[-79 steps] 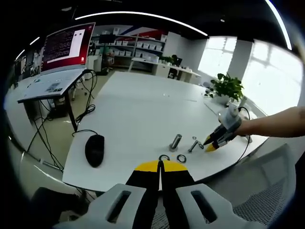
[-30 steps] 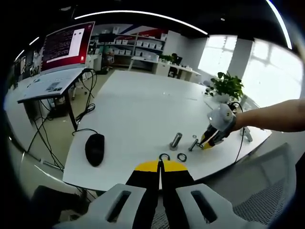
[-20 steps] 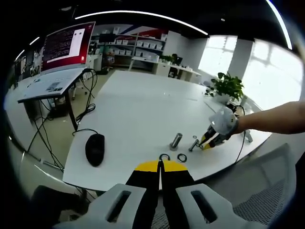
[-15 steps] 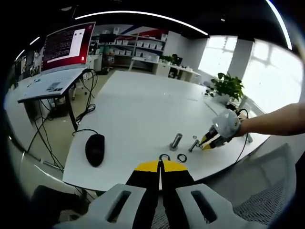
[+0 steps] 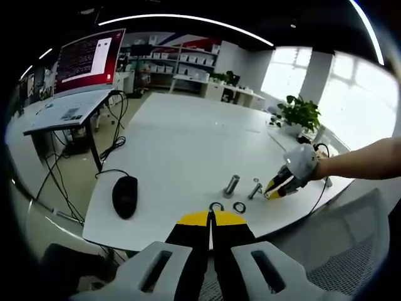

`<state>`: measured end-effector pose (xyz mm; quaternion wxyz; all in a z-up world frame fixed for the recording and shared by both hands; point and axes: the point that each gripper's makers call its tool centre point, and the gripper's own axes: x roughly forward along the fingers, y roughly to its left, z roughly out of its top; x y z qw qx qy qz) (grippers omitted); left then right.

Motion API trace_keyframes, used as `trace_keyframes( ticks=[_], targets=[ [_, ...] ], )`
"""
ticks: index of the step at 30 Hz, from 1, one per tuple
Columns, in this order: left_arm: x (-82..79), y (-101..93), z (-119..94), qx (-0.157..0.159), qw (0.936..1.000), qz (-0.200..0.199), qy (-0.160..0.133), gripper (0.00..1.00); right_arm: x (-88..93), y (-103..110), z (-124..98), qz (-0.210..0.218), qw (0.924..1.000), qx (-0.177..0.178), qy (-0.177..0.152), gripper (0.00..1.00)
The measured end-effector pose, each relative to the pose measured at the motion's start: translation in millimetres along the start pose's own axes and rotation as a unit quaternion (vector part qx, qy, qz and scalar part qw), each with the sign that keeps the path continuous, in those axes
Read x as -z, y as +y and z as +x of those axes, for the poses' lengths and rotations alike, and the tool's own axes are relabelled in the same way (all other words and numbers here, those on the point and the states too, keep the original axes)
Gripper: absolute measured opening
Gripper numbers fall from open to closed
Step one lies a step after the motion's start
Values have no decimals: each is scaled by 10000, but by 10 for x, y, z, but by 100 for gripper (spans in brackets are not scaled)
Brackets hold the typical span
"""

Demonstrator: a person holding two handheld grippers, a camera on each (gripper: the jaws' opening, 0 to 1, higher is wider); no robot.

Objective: Place the washer onto the threaded stud by aligning its center hole with the stud, sliding it down to the base, and recovering from edge contact or off-axis alignment until the washer reaches the visible bottom stop.

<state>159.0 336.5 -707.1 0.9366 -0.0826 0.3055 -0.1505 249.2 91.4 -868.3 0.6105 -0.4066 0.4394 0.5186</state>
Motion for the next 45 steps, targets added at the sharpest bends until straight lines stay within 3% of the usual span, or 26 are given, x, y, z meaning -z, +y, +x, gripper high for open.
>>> trace_keyframes(
  ticks=[2, 4, 11, 23, 35, 39, 42, 45],
  targets=[
    [0, -1, 1, 1, 10000, 1, 2, 0, 9, 48, -8, 287, 9994, -183, 55, 16],
    [1, -1, 3, 5, 10000, 6, 7, 0, 1, 10, -11, 104, 9998, -123, 63, 16],
    [-4, -1, 1, 20, 10000, 4, -14, 0, -40, 43, -5, 311, 9993, -217, -14, 21],
    [1, 3, -1, 23, 10000, 12, -10, 0, -35, 16, 6, -190, 9997, -77, 138, 15],
    [1, -4, 5, 28, 10000, 21, -5, 0, -34, -20, 5, 178, 9998, 34, -97, 14],
    [0, -6, 4, 25, 10000, 17, -11, 0, -31, -9, 0, 105, 9998, 73, -118, 15],
    [3, -7, 4, 28, 10000, 22, -1, 0, -28, -36, -17, -71, 9995, 318, -19, 19],
    [0, -5, 5, 26, 10000, 19, -5, 0, -28, 2, -10, -20, 9998, 222, 18, 17]
  ],
)
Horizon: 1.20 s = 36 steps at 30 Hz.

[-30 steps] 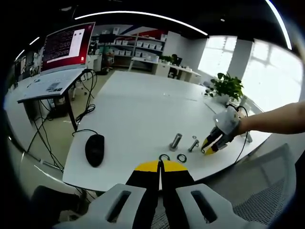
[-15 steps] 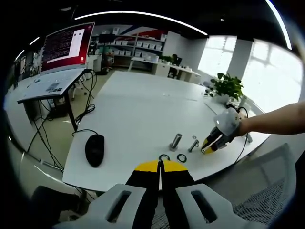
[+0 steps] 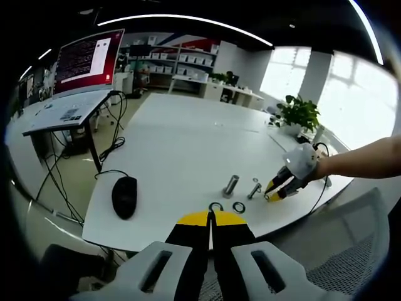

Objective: Place the washer onto the threaded stud by aligning its center hole with the stud, sliding it down to the base, and recovering from edge contact or off-axis alignment until the washer reaches the visible bottom stop.

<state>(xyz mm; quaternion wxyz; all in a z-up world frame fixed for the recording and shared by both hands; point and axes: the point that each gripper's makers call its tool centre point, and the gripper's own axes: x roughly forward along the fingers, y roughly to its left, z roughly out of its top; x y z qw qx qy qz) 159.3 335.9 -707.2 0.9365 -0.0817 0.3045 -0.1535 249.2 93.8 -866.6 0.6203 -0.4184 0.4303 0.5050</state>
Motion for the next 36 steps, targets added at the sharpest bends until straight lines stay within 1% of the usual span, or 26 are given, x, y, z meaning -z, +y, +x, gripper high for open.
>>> trace_keyframes(
  ticks=[2, 6, 9, 14, 18, 20, 26, 28, 36],
  targets=[
    [-2, 0, 1, 1, 10000, 0, 1, 0, 2, 3, 0, -22, 10000, -16, 21, 17],
    [0, 0, 0, 4, 10000, 6, 9, 0, 9, 11, 1, 119, 9999, -69, 38, 16],
    [-3, 1, 1, 3, 10000, 3, 5, 0, 1, 7, 5, 3, 10000, -66, 2, 15],
    [6, 2, 1, 6, 10000, 12, 28, 0, 11, -11, 6, 56, 10000, -74, -32, 14],
    [13, 1, 2, 9, 10000, 20, 48, 0, 35, -25, -1, 34, 10000, -78, 19, 14],
    [12, 1, 3, 6, 10000, 18, 45, 0, 34, -4, -13, 87, 9999, -142, -15, 14],
    [11, 2, 1, 8, 10000, 17, 45, 0, -15, 64, -133, 151, 9996, -201, -162, 14],
    [12, 3, 1, 11, 10000, 18, 43, 0, -57, 74, -185, 242, 9990, -247, -267, 14],
    [15, 1, -1, 9, 10000, 19, 41, 0, -244, 40, -396, 351, 9971, -215, -638, 14]
  ],
)
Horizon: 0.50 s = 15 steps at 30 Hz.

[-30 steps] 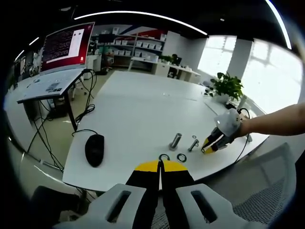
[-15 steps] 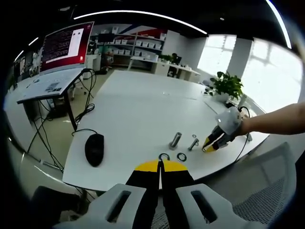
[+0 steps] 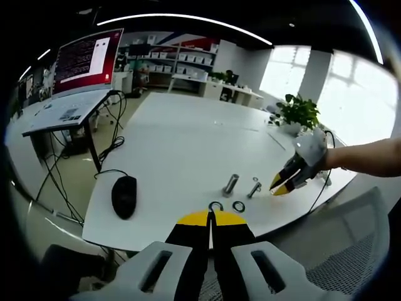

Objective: Place the washer onto the threaded stud by aligning its center hole with the stud, sliding it down to the base, and recovering from edge contact or off-axis alignment until the washer reaches the visible bottom stop.

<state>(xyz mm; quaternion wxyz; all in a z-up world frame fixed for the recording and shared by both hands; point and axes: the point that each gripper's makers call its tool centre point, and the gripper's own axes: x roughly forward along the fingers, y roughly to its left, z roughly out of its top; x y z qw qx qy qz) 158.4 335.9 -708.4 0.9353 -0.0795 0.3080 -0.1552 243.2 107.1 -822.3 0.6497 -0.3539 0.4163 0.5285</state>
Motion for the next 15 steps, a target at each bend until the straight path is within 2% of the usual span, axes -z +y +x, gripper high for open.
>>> trace_keyframes(
  ticks=[9, 15],
  targets=[
    [2, -1, -3, -7, 10000, -5, -10, 0, -256, 39, -130, -47, 9994, 56, -331, 14],
    [3, 0, -3, -9, 10000, -5, -13, 0, -338, 38, -136, -107, 9990, 91, -417, 14]
  ],
)
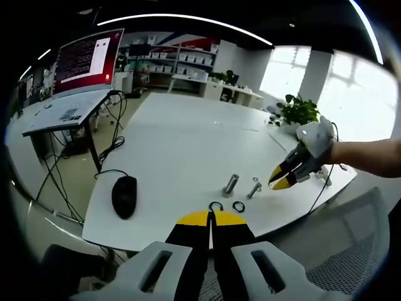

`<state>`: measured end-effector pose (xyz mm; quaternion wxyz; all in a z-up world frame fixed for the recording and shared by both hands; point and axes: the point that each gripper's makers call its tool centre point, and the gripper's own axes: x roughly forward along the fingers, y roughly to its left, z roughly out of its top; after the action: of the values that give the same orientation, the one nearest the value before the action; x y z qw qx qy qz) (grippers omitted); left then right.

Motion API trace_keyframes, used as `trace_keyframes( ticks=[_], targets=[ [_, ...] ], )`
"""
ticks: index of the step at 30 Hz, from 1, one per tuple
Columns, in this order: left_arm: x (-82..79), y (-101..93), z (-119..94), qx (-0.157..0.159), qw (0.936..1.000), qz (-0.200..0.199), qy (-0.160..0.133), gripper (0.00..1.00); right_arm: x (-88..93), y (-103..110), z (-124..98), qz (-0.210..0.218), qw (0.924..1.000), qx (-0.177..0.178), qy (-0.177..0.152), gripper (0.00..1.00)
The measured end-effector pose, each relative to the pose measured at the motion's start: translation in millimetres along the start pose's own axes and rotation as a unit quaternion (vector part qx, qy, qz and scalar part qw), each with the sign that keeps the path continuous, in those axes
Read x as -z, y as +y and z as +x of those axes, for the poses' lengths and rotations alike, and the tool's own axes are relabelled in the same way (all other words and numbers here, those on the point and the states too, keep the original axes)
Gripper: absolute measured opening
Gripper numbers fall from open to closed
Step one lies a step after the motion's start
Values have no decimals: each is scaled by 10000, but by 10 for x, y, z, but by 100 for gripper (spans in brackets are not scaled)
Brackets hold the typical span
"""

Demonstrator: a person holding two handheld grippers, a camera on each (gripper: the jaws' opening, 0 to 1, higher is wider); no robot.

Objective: Place the washer onto the threaded stud by aligning its center hole with the stud, sliding it down to the base, and recovering from edge contact or off-axis alignment until the washer reaches the visible bottom stop.

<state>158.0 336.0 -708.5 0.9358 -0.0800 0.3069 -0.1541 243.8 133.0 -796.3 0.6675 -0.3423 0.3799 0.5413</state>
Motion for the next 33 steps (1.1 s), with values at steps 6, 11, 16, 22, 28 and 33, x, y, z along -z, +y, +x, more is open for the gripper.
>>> trace_keyframes(
  ticks=[6, 11, 16, 22, 28, 33],
  targets=[
    [-3, 3, 4, 0, 10000, -1, -3, 0, -36, -51, 12, -28, 9999, 95, -49, 14],
    [-7, 4, 6, -3, 10000, -6, -12, 0, -79, -83, 28, -61, 9998, 175, -80, 14],
    [-8, 4, 5, -5, 10000, -9, -15, 0, -112, -121, 70, -89, 9996, 240, -90, 14],
    [-8, 5, 6, -7, 10000, -10, -15, 0, -150, -140, 110, -98, 9996, 235, -95, 14],
    [-11, 6, 7, -8, 10000, -14, -14, 0, -164, -146, 152, -108, 9997, 185, -68, 14],
    [-14, 4, 5, -9, 10000, -19, -19, 0, -174, -158, 175, -111, 9997, 197, -39, 14]
  ],
)
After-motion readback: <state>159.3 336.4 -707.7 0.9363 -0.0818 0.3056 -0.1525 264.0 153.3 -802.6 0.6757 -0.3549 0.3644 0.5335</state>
